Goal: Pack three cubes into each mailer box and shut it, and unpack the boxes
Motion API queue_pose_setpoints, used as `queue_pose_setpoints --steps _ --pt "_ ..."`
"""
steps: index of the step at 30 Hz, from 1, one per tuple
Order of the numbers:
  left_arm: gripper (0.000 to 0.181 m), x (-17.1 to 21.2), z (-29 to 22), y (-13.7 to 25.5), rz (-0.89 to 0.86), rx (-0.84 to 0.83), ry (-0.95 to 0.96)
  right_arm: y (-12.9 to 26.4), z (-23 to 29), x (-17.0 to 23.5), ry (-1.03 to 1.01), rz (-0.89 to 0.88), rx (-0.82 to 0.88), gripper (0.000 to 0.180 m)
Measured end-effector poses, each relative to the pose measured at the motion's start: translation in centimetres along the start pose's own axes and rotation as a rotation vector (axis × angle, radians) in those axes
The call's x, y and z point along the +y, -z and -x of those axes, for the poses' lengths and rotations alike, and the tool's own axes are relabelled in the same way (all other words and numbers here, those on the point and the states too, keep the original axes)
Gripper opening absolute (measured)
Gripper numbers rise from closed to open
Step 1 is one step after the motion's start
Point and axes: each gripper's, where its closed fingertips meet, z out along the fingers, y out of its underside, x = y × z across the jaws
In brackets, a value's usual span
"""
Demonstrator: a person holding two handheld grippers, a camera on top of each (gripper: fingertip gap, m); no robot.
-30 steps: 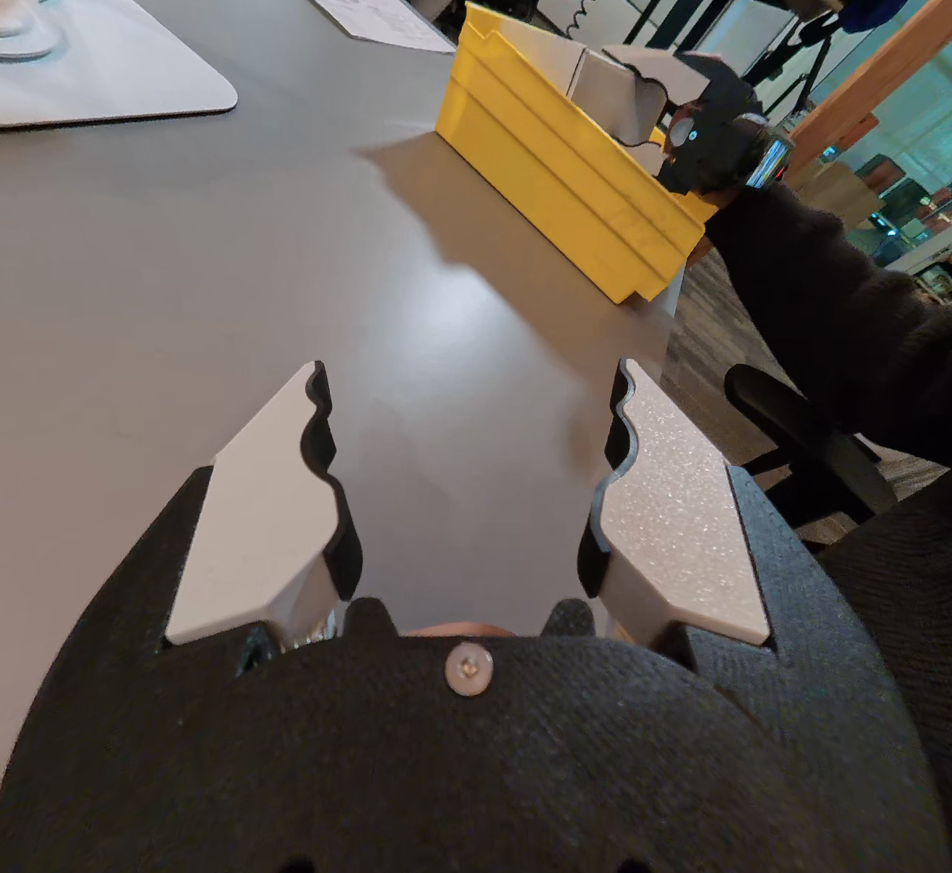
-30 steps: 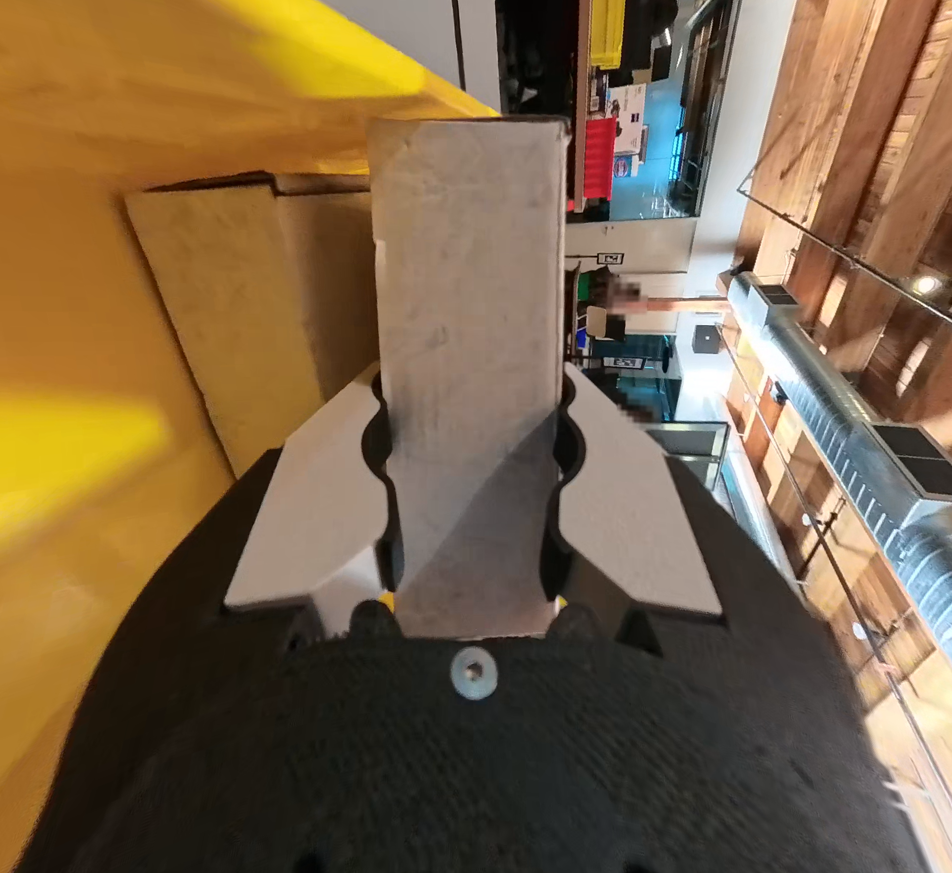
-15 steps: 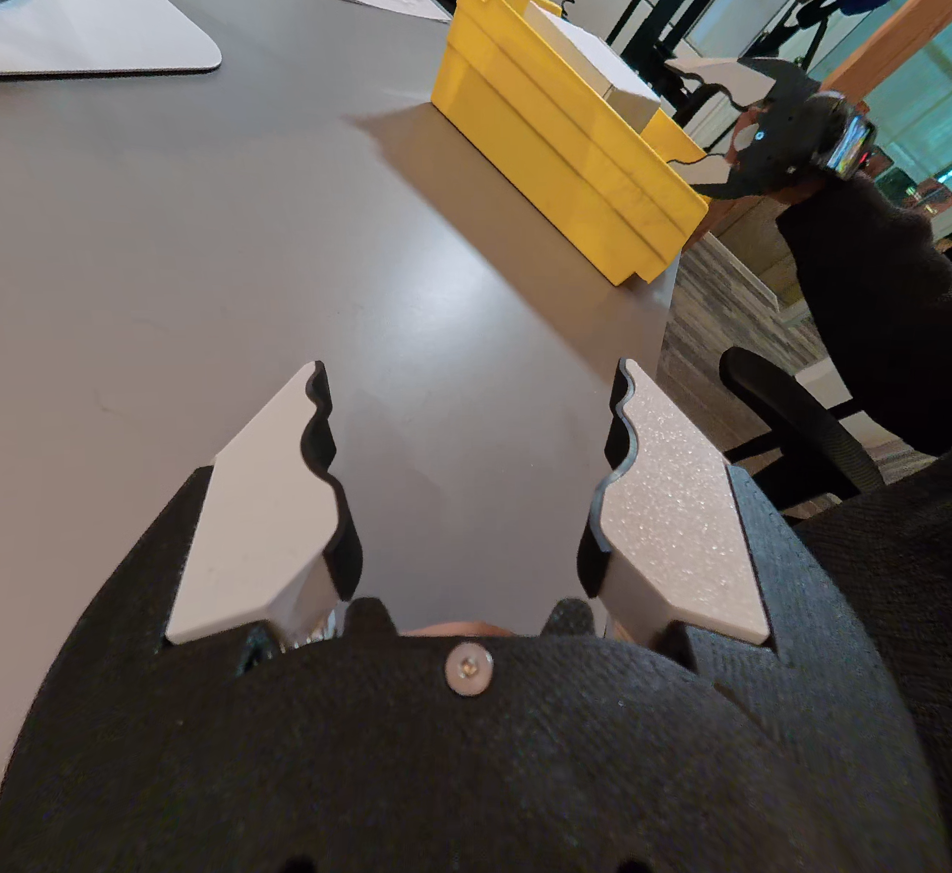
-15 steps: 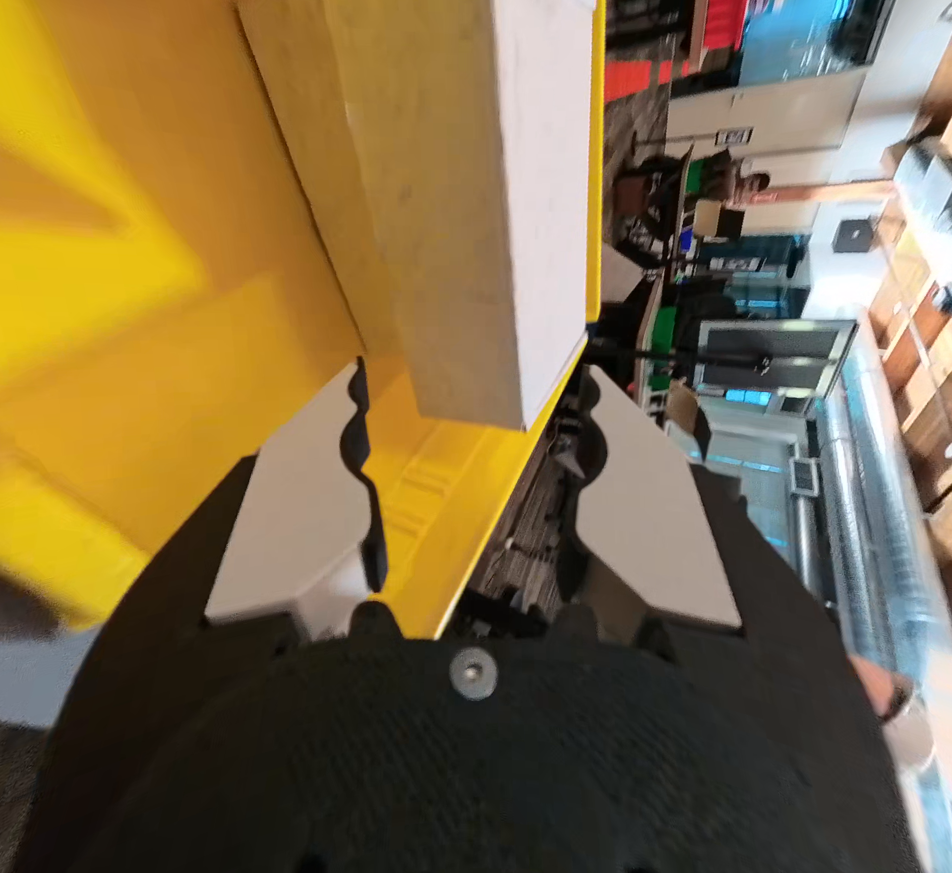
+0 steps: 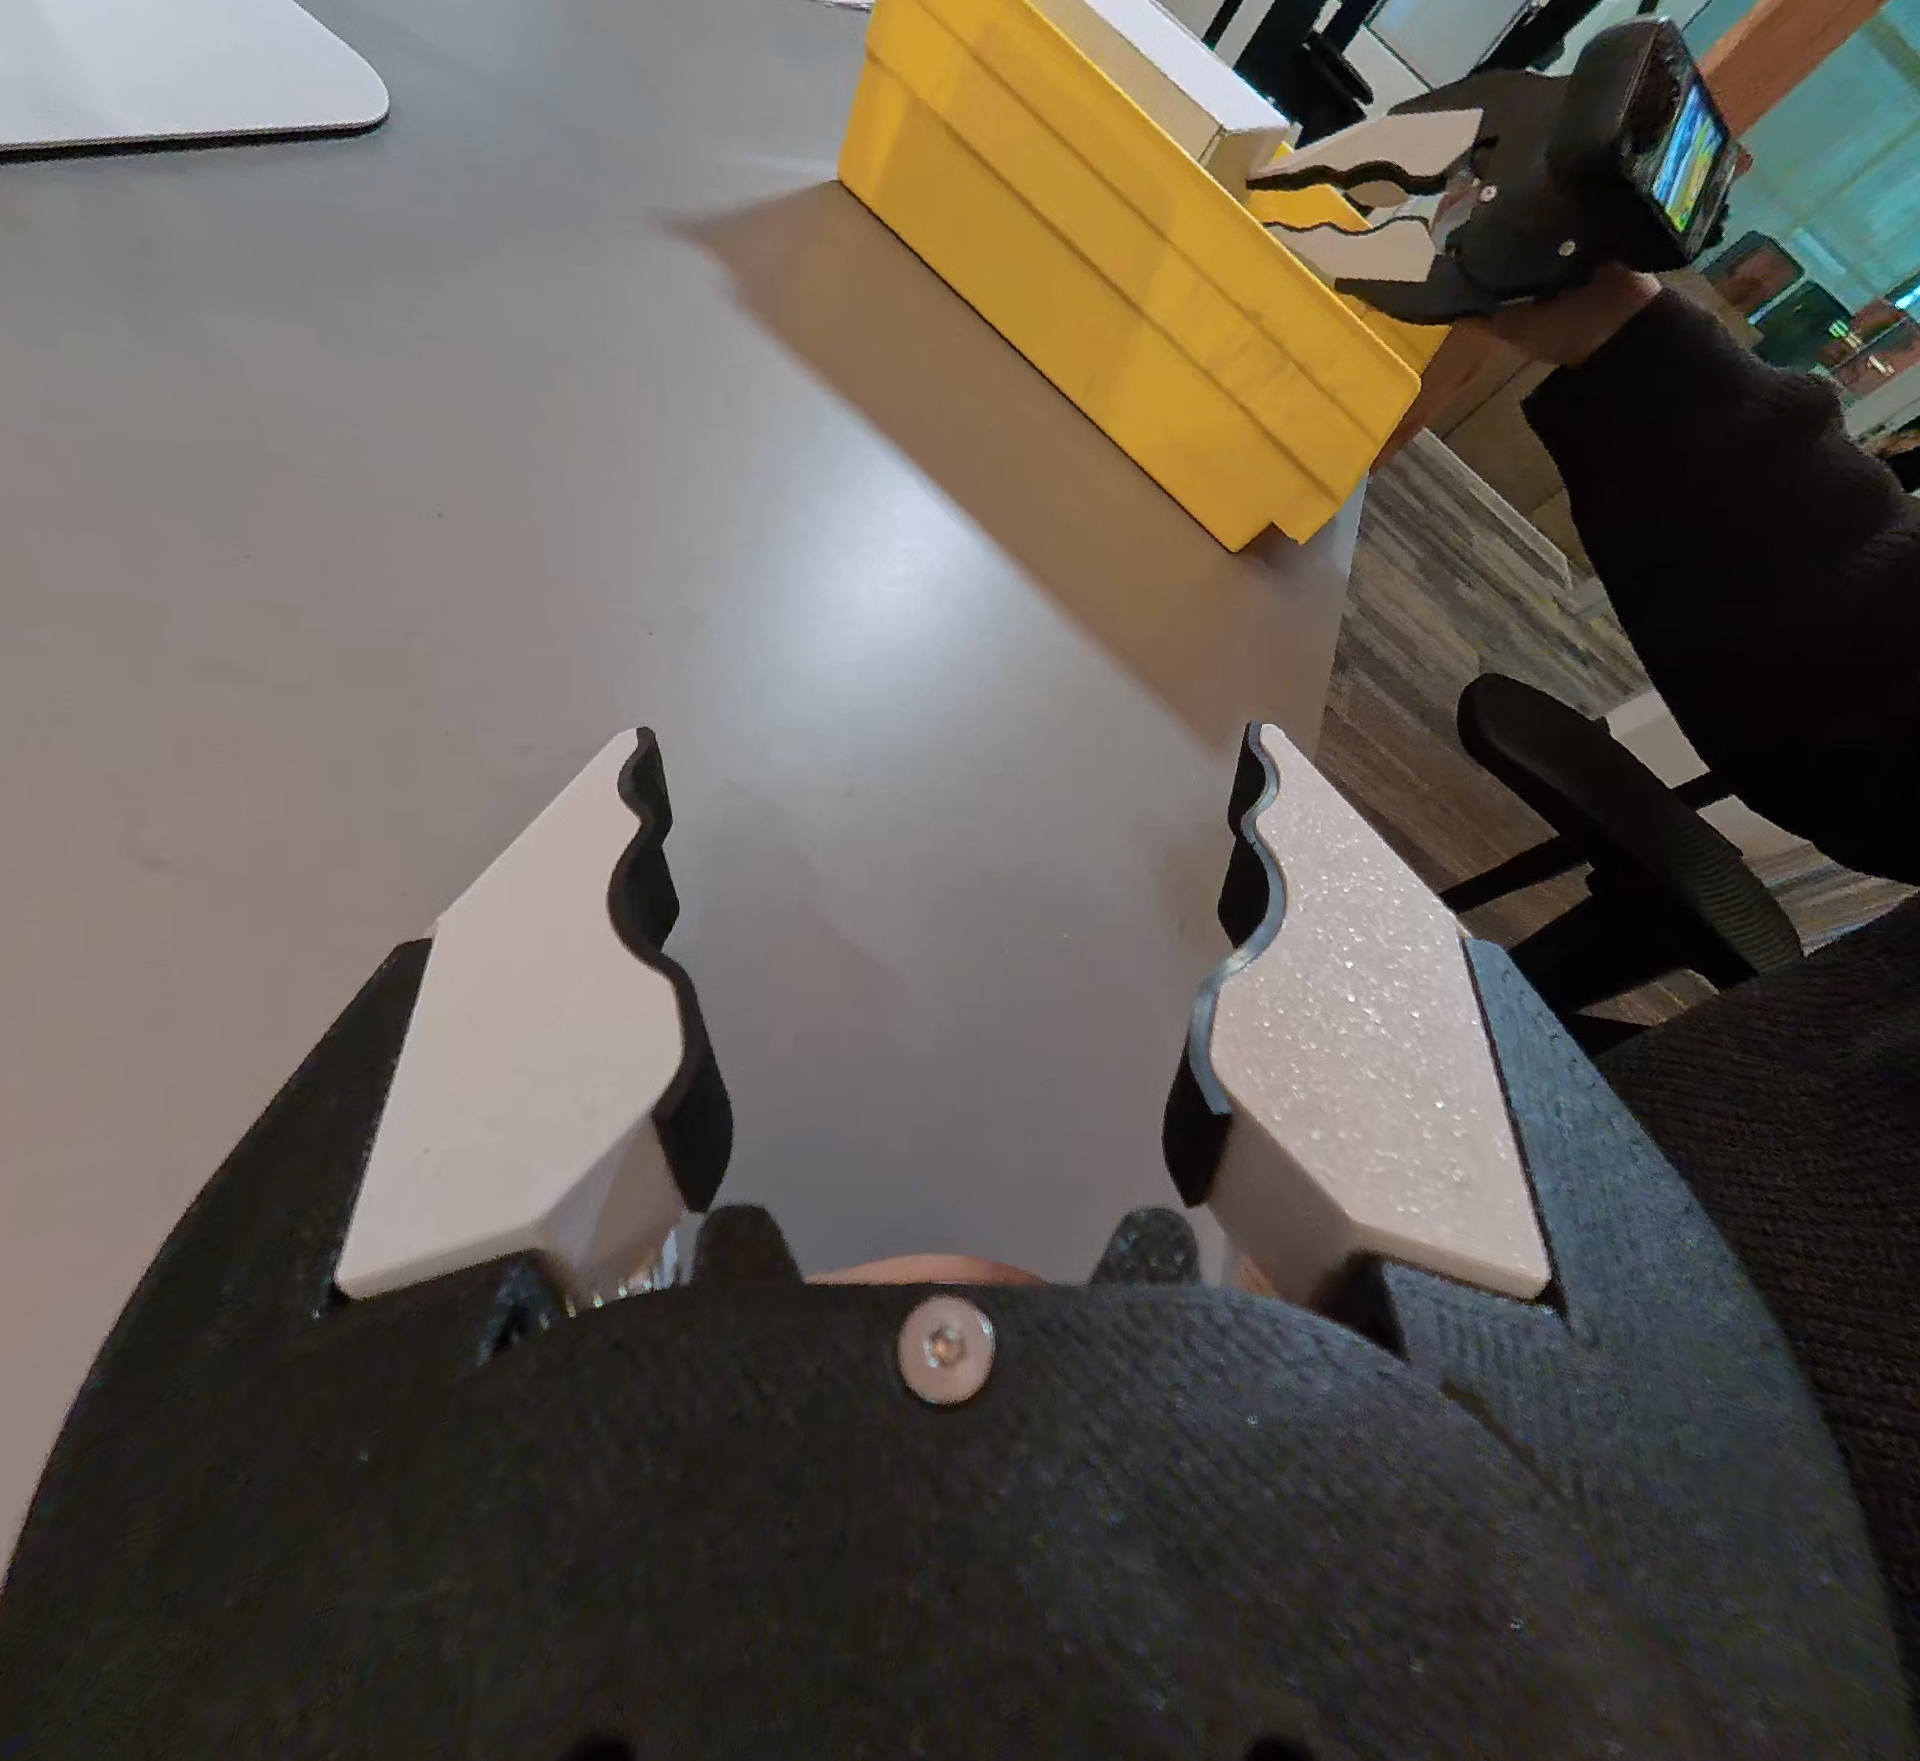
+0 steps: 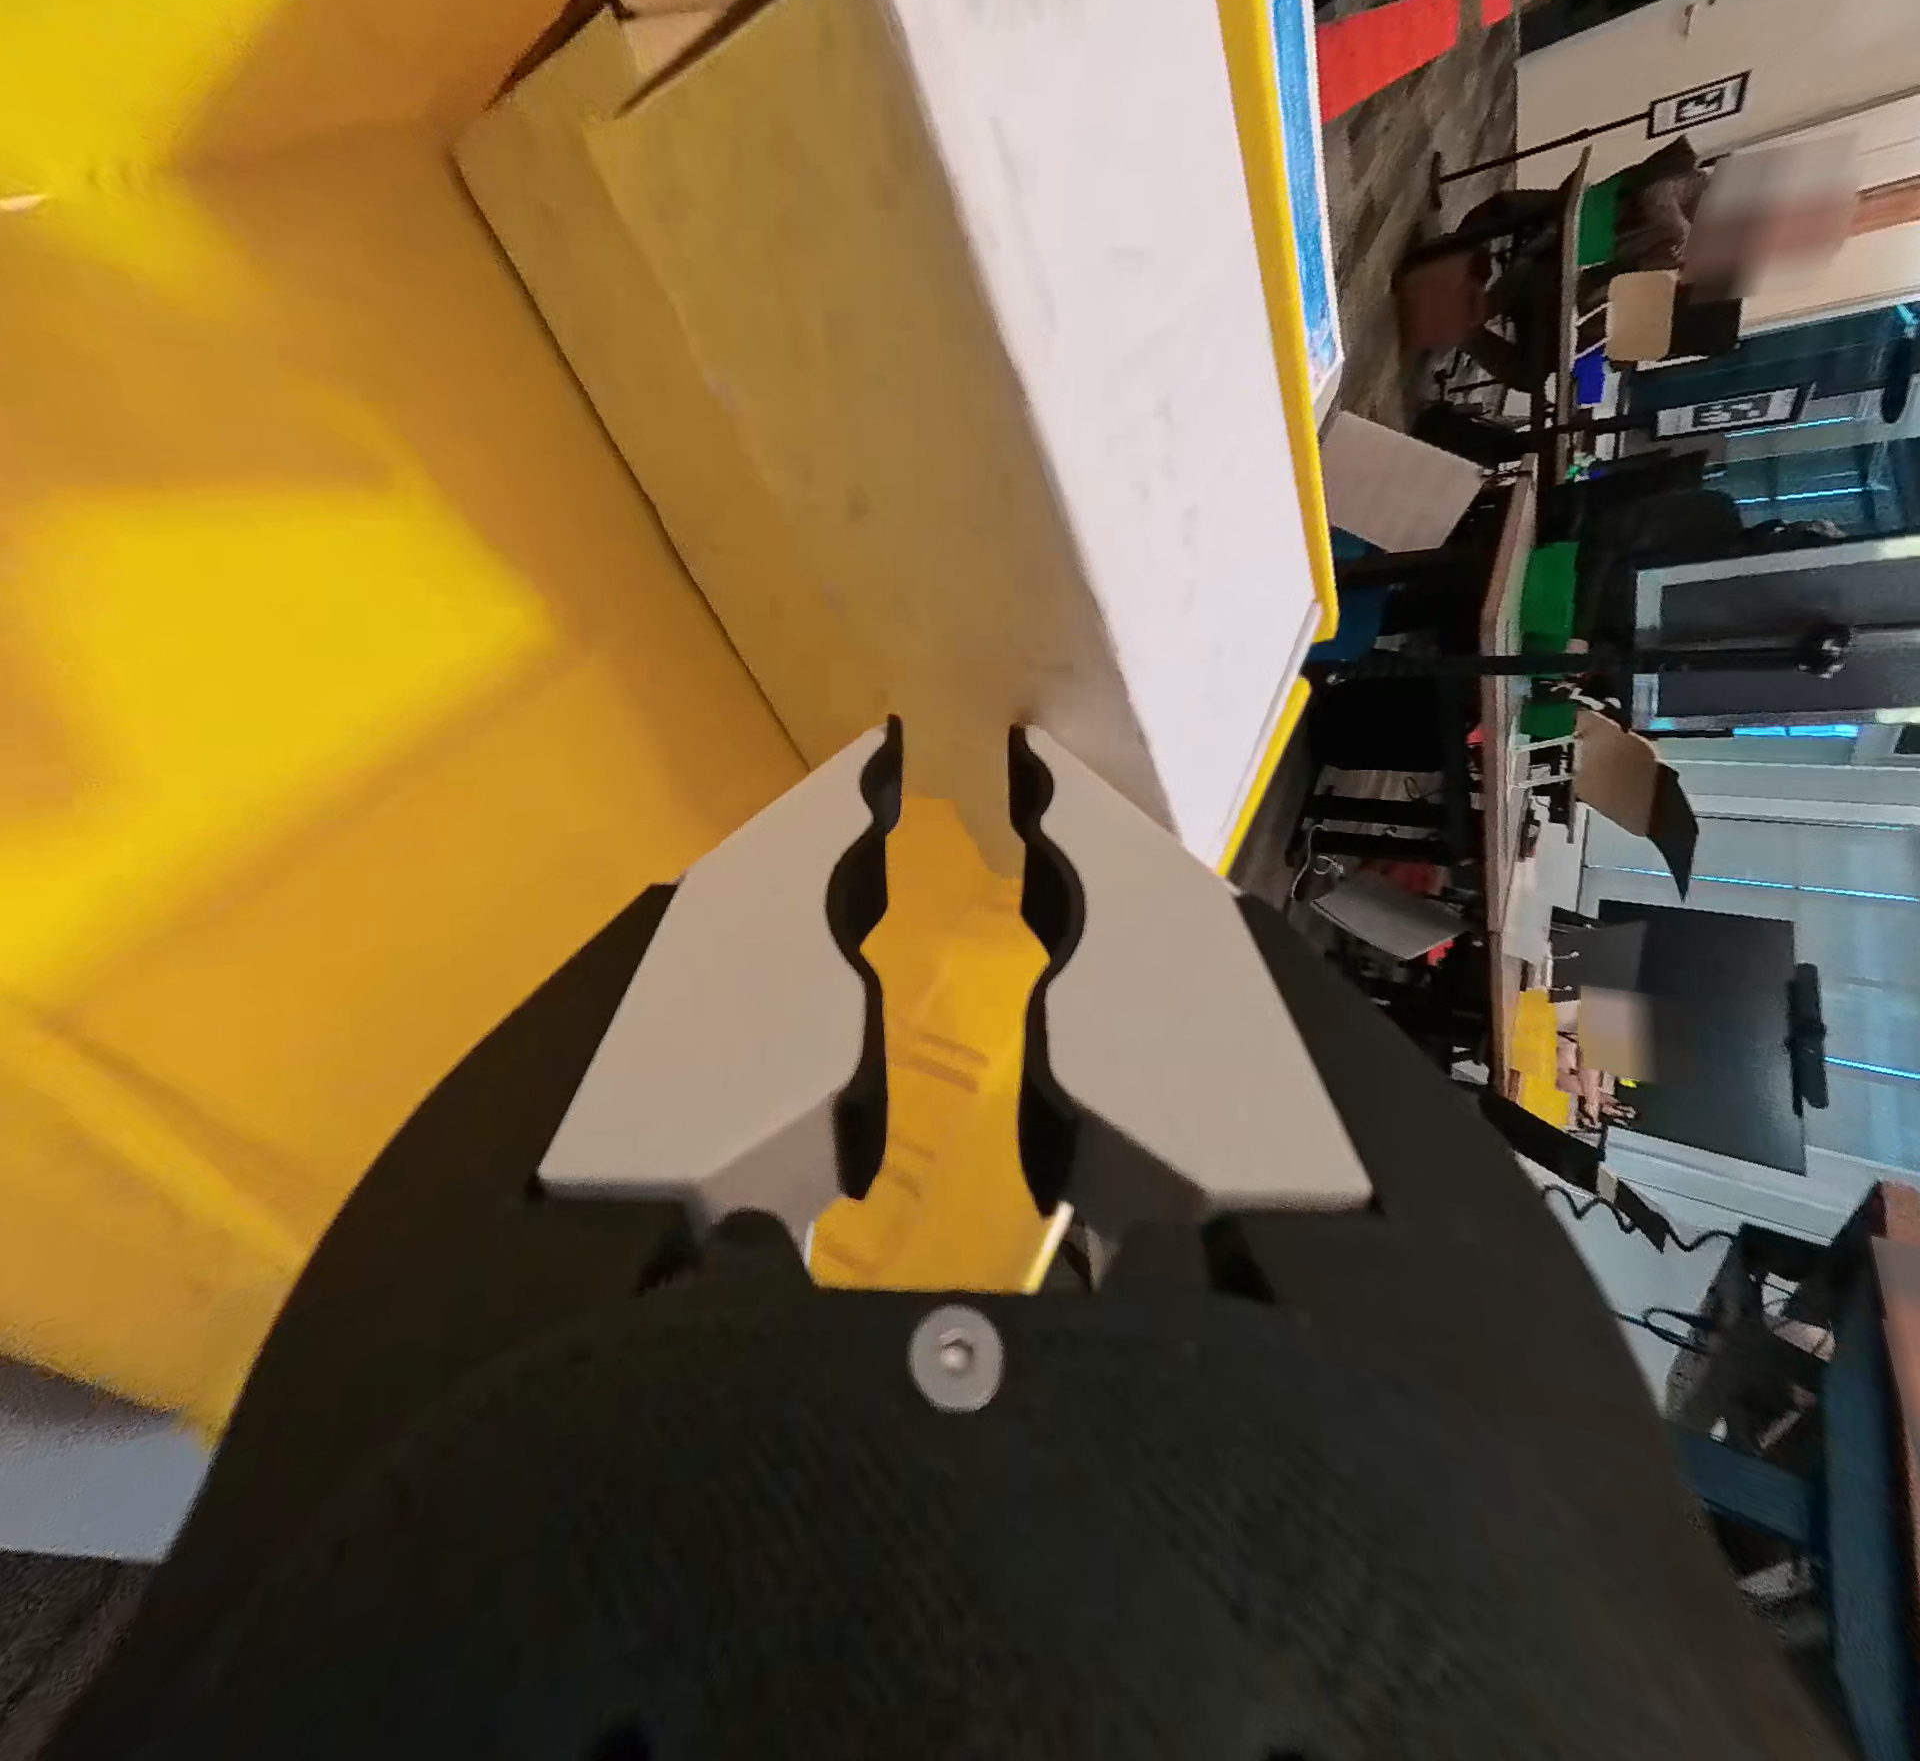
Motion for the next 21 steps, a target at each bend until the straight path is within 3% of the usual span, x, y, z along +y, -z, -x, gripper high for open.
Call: queue_pose_setpoints --steps 9,21 --pt "0.106 0.4 0.0 -0.4 0.013 0.001 0.002 0.7 1.5 -4.9 -0.108 -0.164 -0.079 0.021" --pt "0.105 0.1 -0.1 -0.2 0.002 -0.008 -0.018 1.6 1.2 -4.1 -0.140 -0.126 -0.019 0.029"
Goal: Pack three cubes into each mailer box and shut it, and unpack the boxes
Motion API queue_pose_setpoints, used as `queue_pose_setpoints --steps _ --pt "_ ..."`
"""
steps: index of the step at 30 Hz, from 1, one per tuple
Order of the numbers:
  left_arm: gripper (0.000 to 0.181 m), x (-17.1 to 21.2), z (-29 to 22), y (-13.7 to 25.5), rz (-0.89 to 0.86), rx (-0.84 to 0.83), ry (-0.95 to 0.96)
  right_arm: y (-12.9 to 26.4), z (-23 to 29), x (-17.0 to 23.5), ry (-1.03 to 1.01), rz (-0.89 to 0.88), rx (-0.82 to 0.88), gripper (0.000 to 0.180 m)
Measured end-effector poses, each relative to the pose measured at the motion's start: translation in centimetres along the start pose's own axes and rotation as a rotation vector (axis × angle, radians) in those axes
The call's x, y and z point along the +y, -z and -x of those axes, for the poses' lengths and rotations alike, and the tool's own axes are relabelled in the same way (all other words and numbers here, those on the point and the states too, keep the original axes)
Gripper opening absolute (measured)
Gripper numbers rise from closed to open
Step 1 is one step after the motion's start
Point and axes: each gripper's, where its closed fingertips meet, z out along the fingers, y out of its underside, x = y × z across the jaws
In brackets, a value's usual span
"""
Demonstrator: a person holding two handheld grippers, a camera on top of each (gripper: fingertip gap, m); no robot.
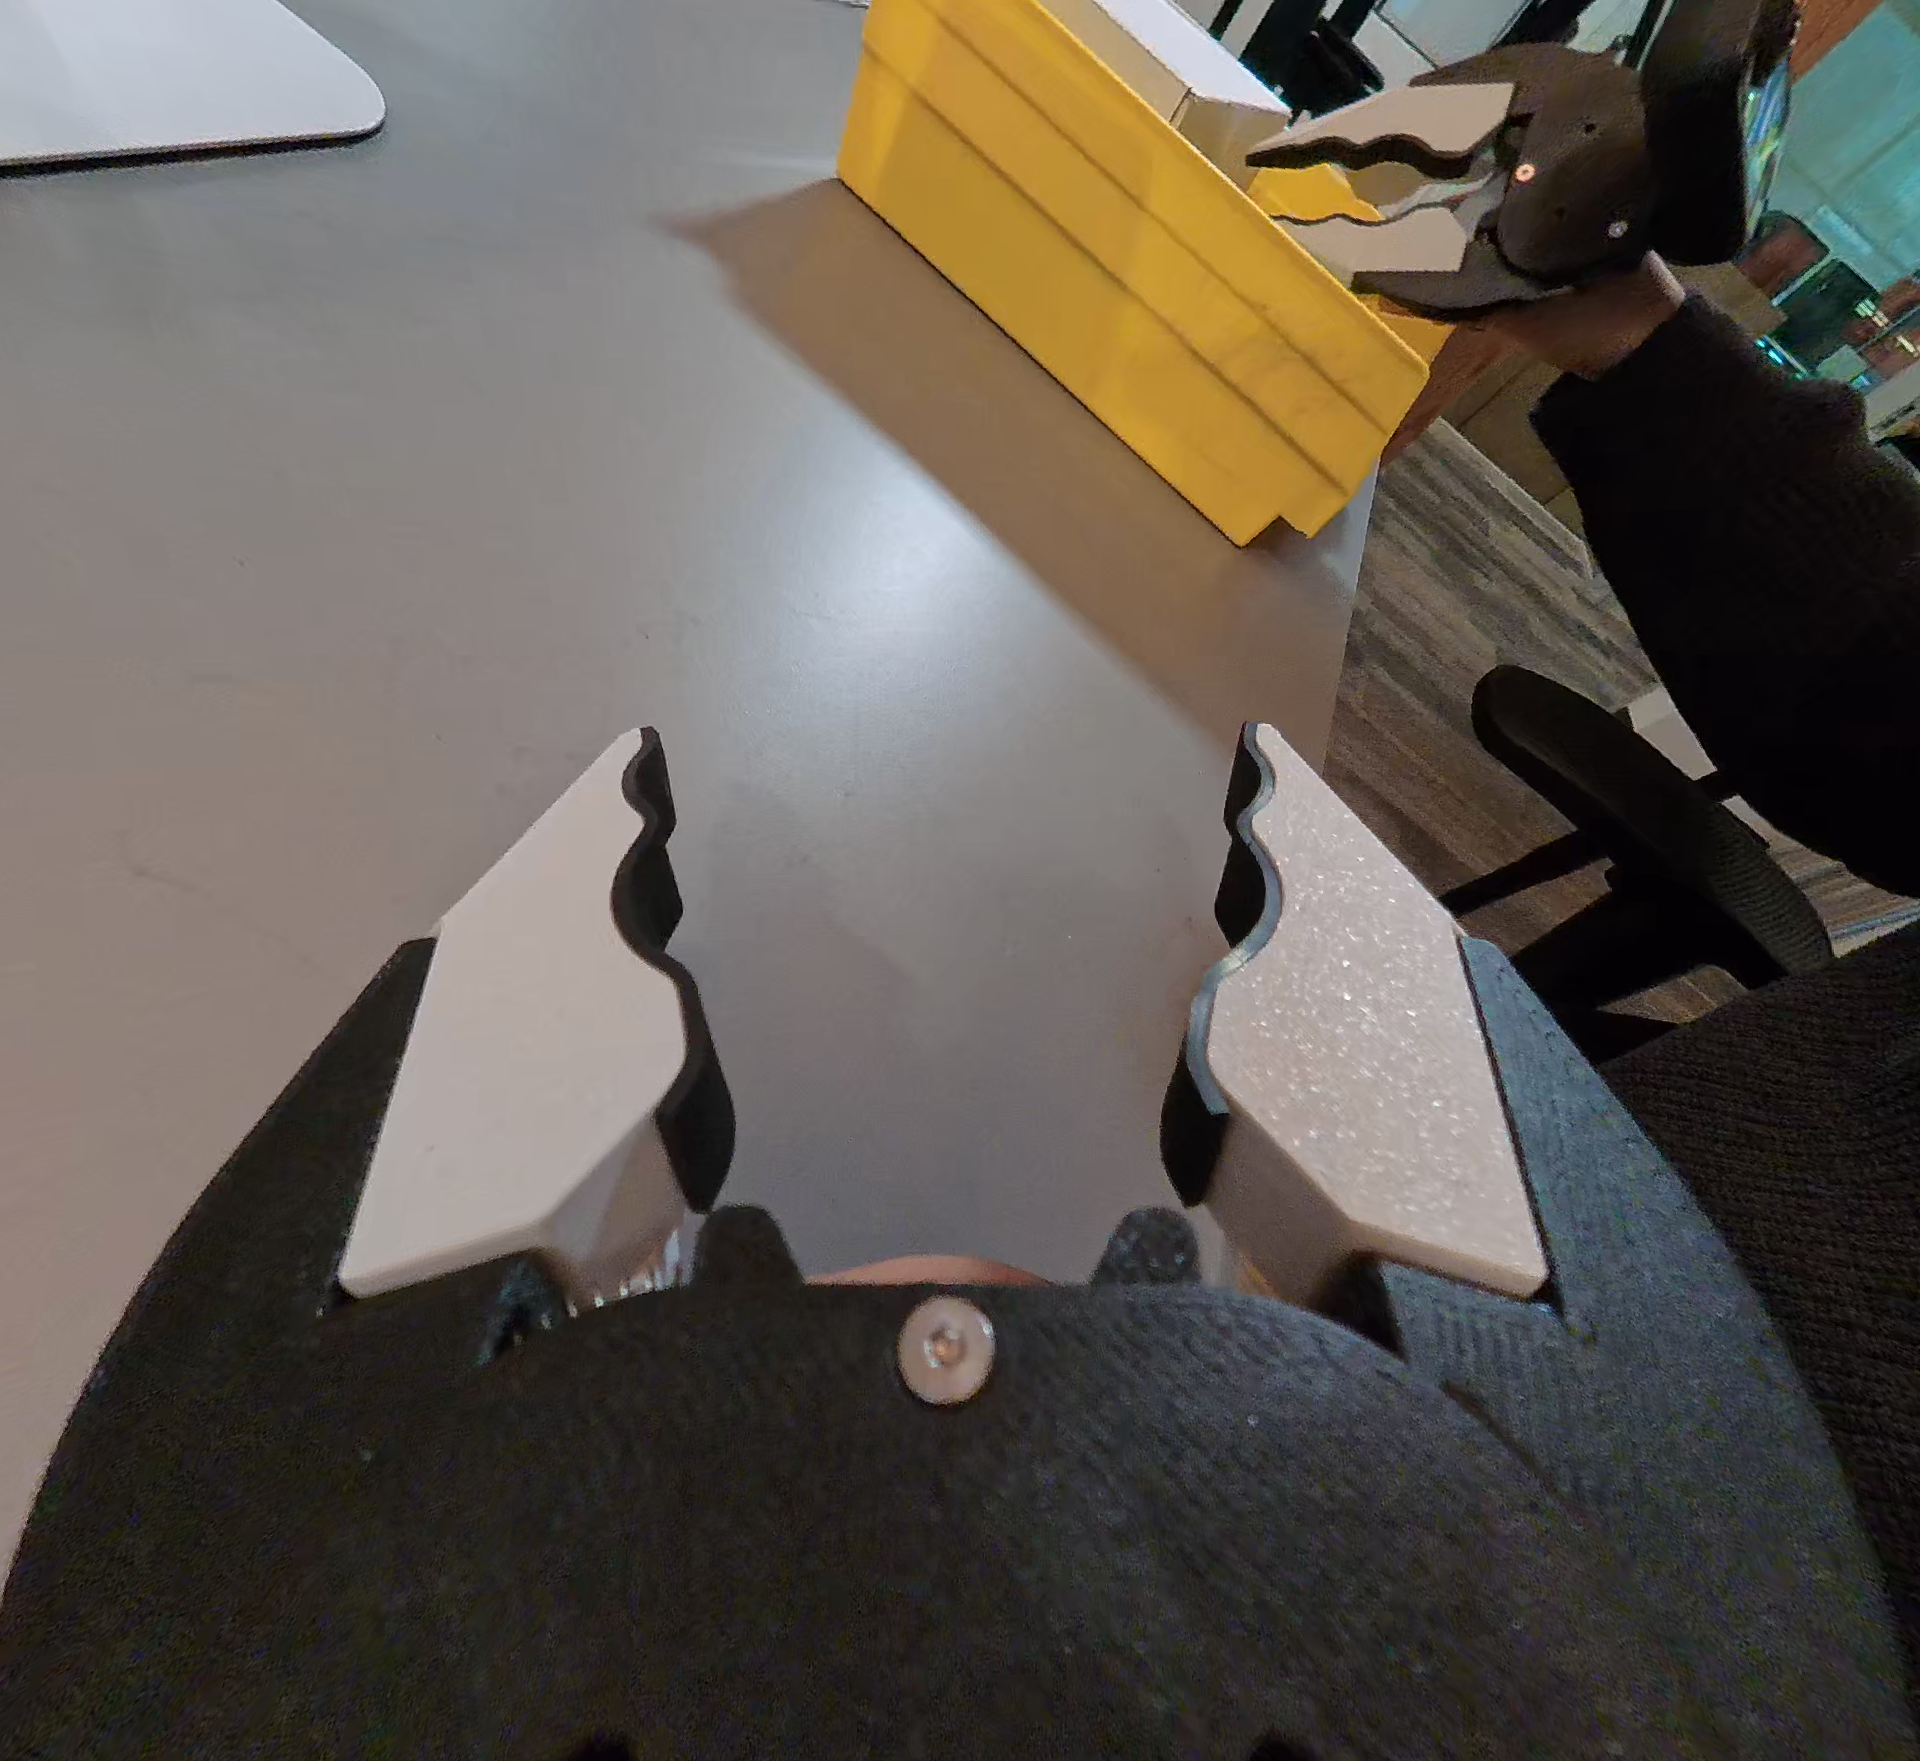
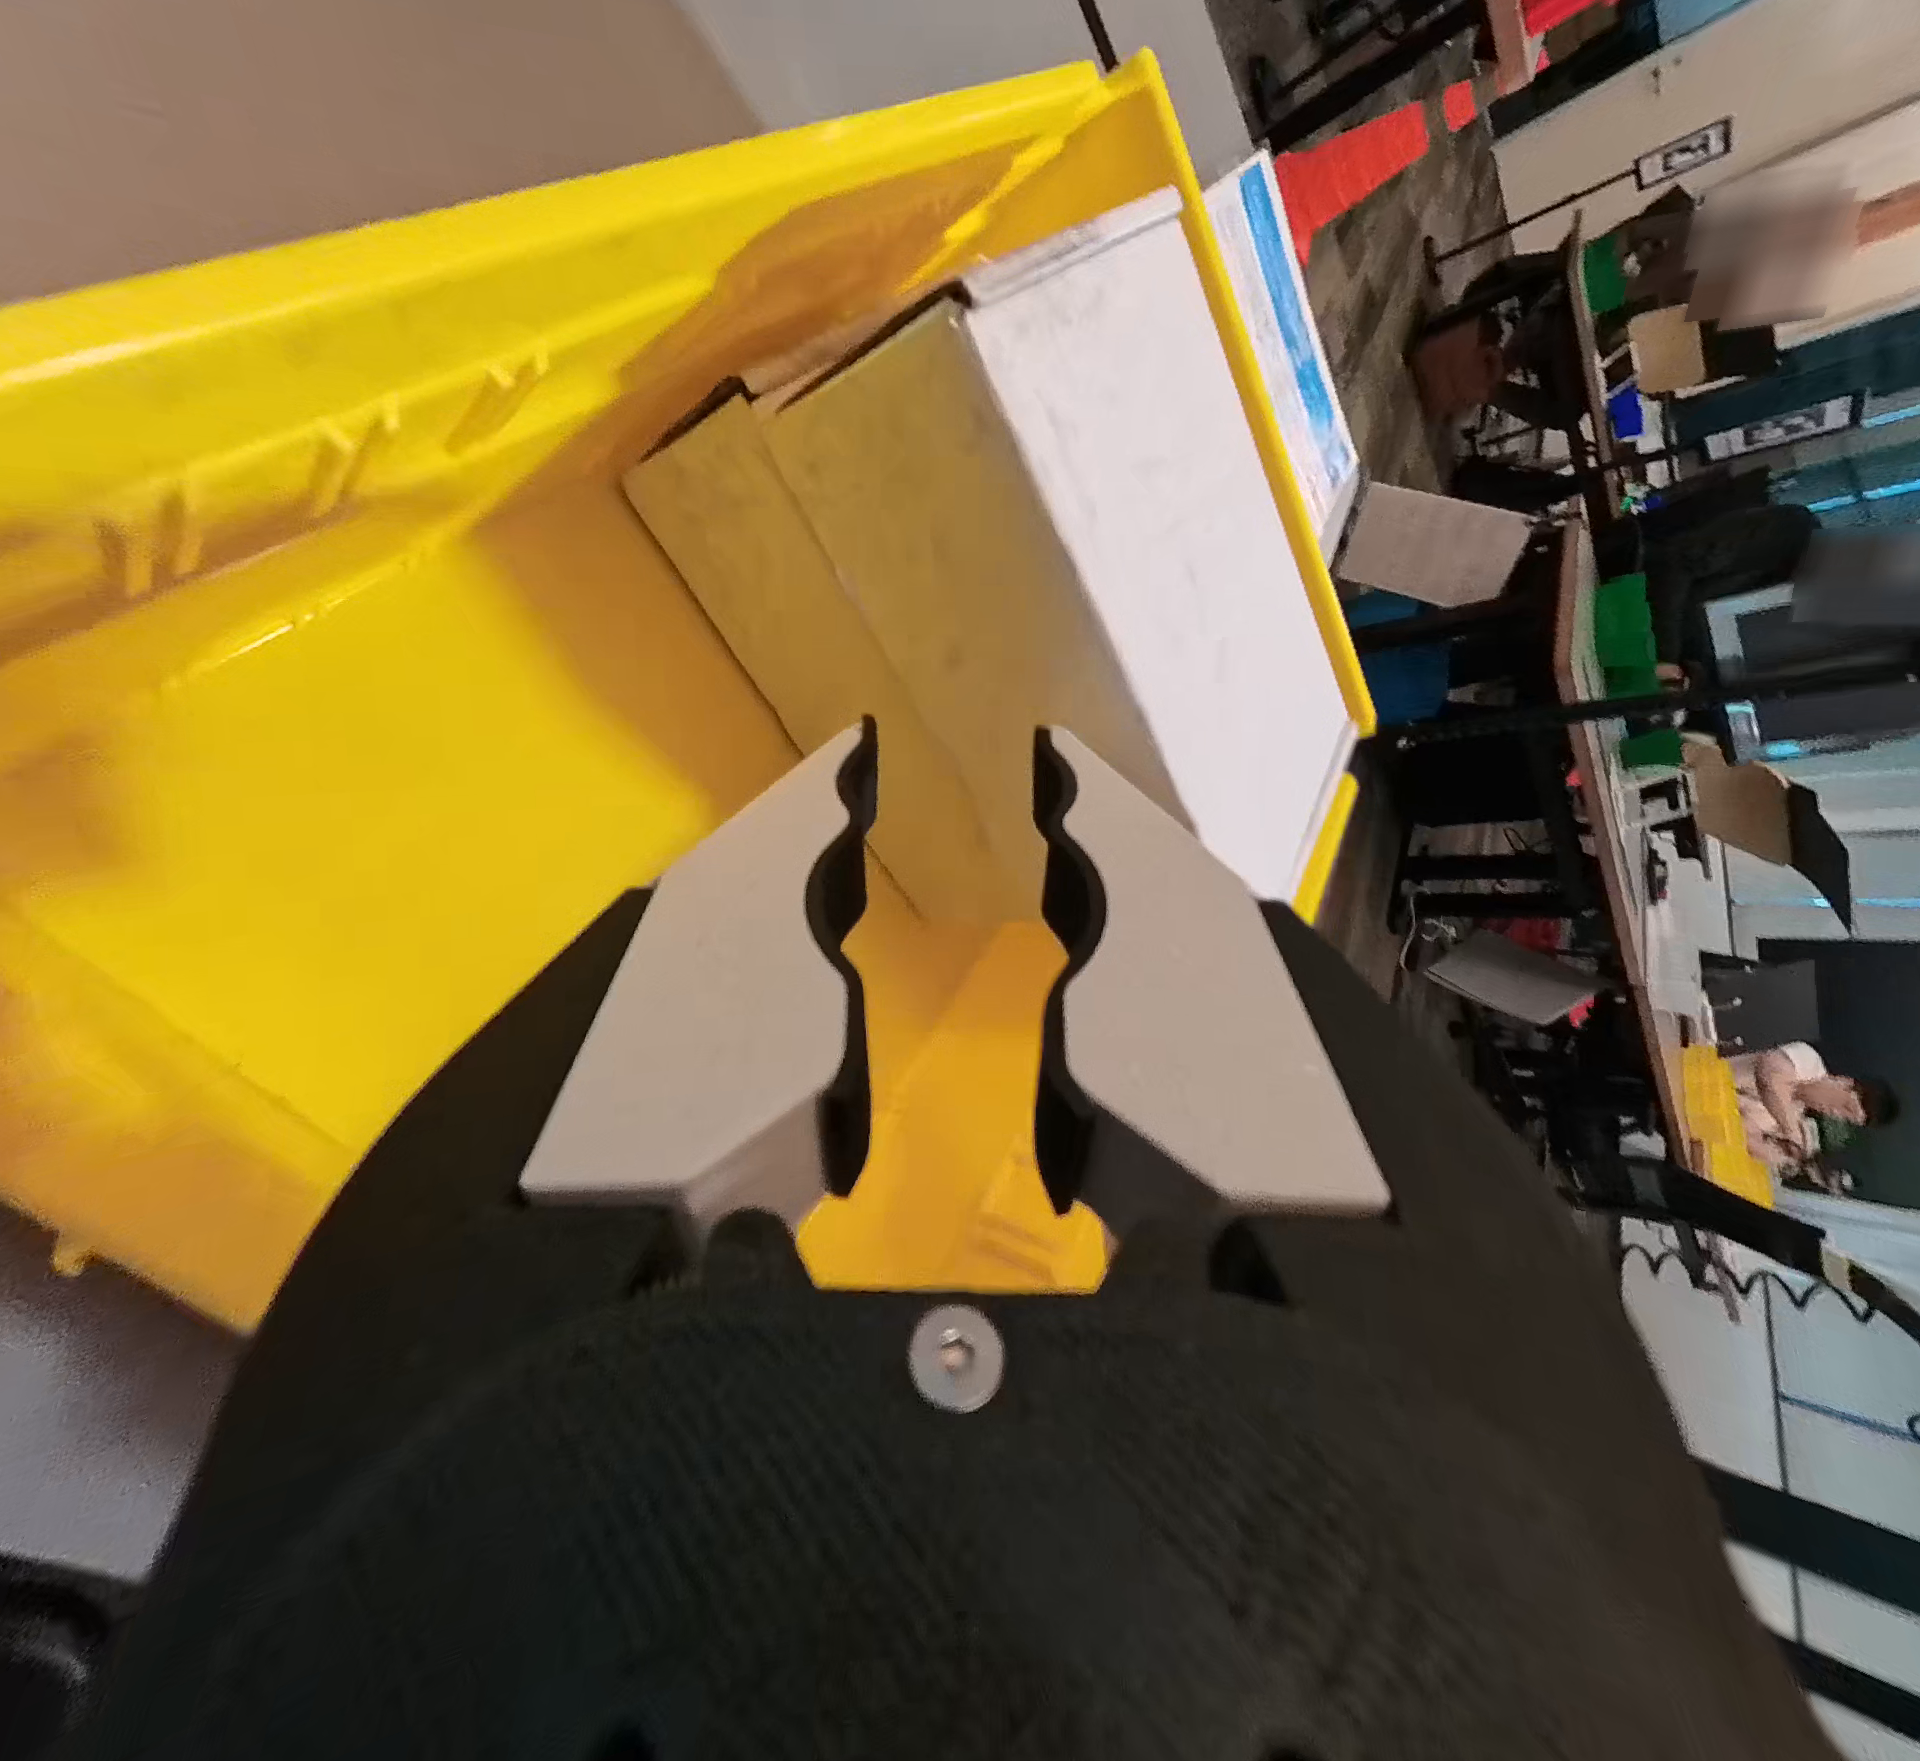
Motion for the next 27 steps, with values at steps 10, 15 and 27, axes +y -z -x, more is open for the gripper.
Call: queue_pose_setpoints --steps 10,15,27 --pt "0.116 -0.5 -1.0 -0.2 -0.043 0.057 0.023 6.2 -2.0 1.7 -0.433 -0.105 0.271 0.029" --pt "0.094 -1.4 -0.7 0.6 -0.113 -0.006 0.038 9.3 -3.3 2.5 -0.630 -0.197 0.461 0.029" --pt "0.045 0.6 0.1 4.7 -0.103 -0.258 -0.126 12.0 -5.6 10.4 -0.791 -0.084 0.687 0.043"
